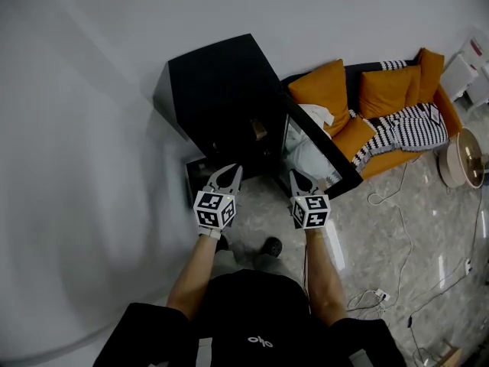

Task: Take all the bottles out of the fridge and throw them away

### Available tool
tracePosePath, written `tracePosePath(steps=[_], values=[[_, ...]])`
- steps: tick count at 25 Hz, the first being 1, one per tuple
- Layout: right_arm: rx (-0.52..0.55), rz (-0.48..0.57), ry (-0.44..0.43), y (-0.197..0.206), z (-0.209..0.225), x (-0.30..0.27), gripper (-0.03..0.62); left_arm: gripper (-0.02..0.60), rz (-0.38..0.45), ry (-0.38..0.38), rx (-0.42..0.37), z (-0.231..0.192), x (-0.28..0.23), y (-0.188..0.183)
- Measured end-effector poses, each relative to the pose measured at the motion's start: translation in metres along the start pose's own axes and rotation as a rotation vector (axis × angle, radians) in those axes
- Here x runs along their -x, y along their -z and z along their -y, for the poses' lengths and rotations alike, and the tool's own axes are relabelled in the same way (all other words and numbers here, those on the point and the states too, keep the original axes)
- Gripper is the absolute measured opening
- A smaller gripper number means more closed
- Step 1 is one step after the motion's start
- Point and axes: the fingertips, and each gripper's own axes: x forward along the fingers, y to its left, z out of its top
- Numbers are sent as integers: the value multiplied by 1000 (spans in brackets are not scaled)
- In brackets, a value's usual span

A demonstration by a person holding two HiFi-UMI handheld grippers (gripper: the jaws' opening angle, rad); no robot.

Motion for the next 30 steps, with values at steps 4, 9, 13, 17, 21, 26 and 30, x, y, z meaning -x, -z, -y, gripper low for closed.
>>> tracePosePath(steps=[4, 9, 13, 17, 21, 26, 30], values=[[16, -1, 11, 0, -2, -17, 8, -2, 3, 20, -10, -13, -4, 1], [37, -8, 36, 2, -7, -49, 8, -2, -15, 66, -16, -30, -6, 12], [42, -10, 45, 6, -20, -84, 8, -2, -43, 107, -43, -52, -10, 26], [51, -8, 46, 18, -26, -118, 8, -2, -58, 158, -82, -70, -20, 41], [69, -4, 55, 39, -26, -154, 8, -2, -56, 186, -88, -94, -36, 63], [94, 4, 75, 82, -18, -194, 8, -2, -62, 209, -62, -119, -60, 108], [122, -2, 99, 126, -4, -220, 8, -2, -77, 227, -37, -137, -80, 152]])
